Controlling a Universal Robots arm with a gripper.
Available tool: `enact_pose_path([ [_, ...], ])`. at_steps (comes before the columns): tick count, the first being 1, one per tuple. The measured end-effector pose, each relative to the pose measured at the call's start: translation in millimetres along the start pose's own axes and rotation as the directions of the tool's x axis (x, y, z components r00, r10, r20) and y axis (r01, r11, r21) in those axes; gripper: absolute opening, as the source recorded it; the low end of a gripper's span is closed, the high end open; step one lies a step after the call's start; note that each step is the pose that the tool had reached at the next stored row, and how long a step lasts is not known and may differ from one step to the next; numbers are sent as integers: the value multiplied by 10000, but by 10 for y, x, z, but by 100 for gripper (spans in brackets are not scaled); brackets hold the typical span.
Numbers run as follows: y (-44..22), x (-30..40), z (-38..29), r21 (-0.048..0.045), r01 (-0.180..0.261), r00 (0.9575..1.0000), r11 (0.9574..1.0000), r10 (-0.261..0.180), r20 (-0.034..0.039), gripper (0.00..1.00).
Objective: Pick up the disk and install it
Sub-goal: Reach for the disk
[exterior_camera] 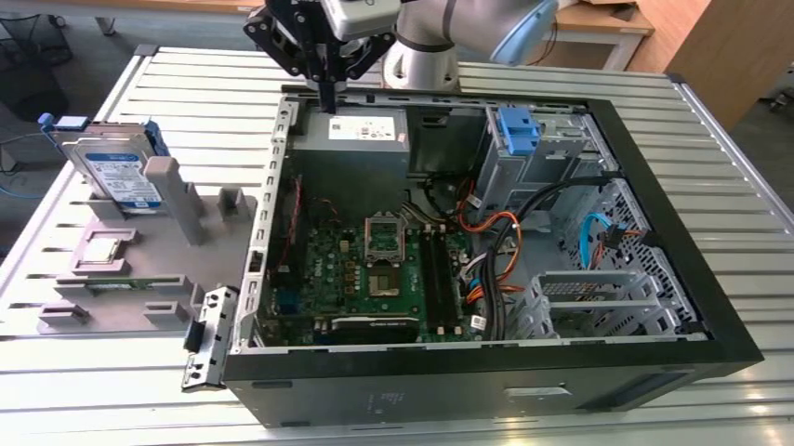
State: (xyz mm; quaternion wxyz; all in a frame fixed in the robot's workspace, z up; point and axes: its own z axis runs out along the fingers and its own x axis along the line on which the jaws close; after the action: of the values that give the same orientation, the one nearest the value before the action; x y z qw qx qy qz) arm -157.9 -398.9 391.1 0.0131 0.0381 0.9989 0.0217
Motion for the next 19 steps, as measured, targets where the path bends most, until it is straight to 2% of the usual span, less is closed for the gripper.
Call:
enact_pose_path([
  [19, -13, 172, 2, 1, 0, 10000, 10000, 0, -1, 11],
])
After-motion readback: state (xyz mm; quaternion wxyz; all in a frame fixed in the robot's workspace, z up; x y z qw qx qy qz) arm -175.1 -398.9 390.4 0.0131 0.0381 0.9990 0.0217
